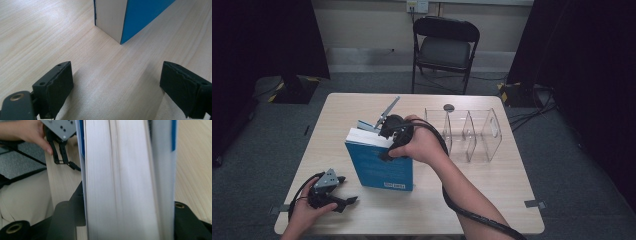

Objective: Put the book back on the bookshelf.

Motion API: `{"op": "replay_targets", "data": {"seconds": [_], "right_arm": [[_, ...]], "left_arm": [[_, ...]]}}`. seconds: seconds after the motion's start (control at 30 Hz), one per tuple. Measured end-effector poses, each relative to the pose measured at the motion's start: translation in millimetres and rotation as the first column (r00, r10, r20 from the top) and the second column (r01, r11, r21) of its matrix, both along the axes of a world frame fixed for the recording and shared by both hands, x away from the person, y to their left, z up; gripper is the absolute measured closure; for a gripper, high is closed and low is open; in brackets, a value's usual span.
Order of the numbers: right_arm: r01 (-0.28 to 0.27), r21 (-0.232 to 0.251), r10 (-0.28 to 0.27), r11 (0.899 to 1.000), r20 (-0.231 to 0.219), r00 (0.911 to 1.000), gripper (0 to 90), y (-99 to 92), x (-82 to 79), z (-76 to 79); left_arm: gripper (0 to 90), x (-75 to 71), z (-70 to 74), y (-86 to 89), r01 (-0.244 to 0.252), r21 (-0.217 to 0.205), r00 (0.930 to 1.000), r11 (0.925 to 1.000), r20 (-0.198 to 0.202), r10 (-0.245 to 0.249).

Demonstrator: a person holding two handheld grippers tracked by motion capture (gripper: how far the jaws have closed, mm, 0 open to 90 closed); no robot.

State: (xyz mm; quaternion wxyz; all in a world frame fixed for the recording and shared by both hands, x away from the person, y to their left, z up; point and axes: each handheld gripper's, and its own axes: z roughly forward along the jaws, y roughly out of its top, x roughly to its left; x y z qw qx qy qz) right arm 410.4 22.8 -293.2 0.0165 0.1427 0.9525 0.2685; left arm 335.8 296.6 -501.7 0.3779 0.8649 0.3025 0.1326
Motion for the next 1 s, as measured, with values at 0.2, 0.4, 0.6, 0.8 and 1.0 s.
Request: {"op": "replay_targets", "data": {"seconds": [0.2, 0.4, 0.6, 0.8, 1.0], "right_arm": [[0.000, -0.005, 0.000, 1.000, -0.003, 1.0000, 46.9, -3.9, 0.1, -6.3], [0.001, -0.021, -0.001, 1.000, -0.010, 1.0000, 47.8, -2.4, -0.3, -12.7], [0.008, -0.064, -0.008, 0.998, -0.003, 1.0000, 48.4, 0.1, -2.1, -12.2], [0.042, -0.043, -0.041, 0.998, 0.018, 0.9990, 41.6, -0.3, -4.3, -13.1], [0.018, -0.063, -0.018, 0.998, 0.002, 0.9998, 52.5, 0.5, -2.9, -12.6]], "left_arm": [[10.9, 0.1, 0.0, 0.0, 0.001, 0.000, 1.0000, 1.0000, 0.001, -0.001], [10.9, 0.1, 0.0, 0.0, 0.002, 0.001, 1.0000, 1.0000, 0.002, -0.002], [10.9, 0.0, -0.1, -0.1, 0.002, 0.000, 1.0000, 1.0000, 0.002, -0.002], [10.6, -0.9, -0.5, -1.2, -0.009, -0.007, 0.9999, 0.9999, -0.007, 0.009], [10.2, -0.5, -0.3, -1.2, -0.005, -0.001, 1.0000, 1.0000, -0.002, 0.005]]}}
